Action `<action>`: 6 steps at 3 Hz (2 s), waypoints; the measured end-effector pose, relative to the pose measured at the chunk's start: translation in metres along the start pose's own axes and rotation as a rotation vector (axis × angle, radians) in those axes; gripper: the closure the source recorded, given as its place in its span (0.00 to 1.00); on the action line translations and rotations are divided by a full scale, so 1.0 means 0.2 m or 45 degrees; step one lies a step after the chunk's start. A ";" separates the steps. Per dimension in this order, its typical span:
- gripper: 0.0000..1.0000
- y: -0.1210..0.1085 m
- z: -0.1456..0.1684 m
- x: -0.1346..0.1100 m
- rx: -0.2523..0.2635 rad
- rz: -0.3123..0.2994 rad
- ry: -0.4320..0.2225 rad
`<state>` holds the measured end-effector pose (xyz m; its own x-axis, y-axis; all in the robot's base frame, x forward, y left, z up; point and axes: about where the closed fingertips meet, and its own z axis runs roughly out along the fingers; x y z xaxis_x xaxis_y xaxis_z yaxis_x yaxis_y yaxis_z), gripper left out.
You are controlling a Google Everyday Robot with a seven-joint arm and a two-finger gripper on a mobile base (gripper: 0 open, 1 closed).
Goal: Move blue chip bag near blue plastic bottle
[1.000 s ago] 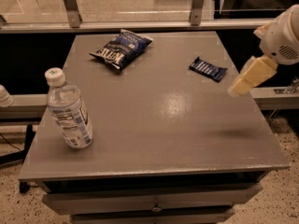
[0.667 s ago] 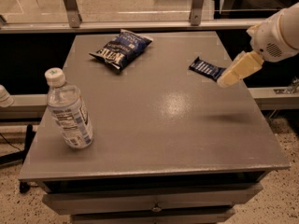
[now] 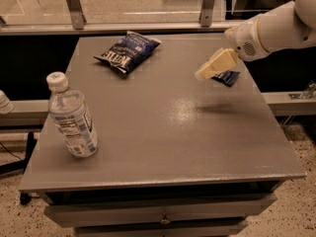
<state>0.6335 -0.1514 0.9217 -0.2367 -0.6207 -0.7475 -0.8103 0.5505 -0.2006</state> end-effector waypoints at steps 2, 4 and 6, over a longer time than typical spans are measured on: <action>0.00 0.09 0.19 -0.05 -0.108 0.012 -0.118; 0.00 0.33 0.62 -0.55 -0.309 -0.053 -0.512; 0.00 0.52 0.86 -0.79 -0.351 -0.217 -0.619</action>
Offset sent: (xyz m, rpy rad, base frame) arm 0.0208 0.0981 -0.0325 0.2724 -0.0329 0.1752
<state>0.6784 0.1005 0.9096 0.1296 -0.3244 -0.9370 -0.9404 0.2595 -0.2199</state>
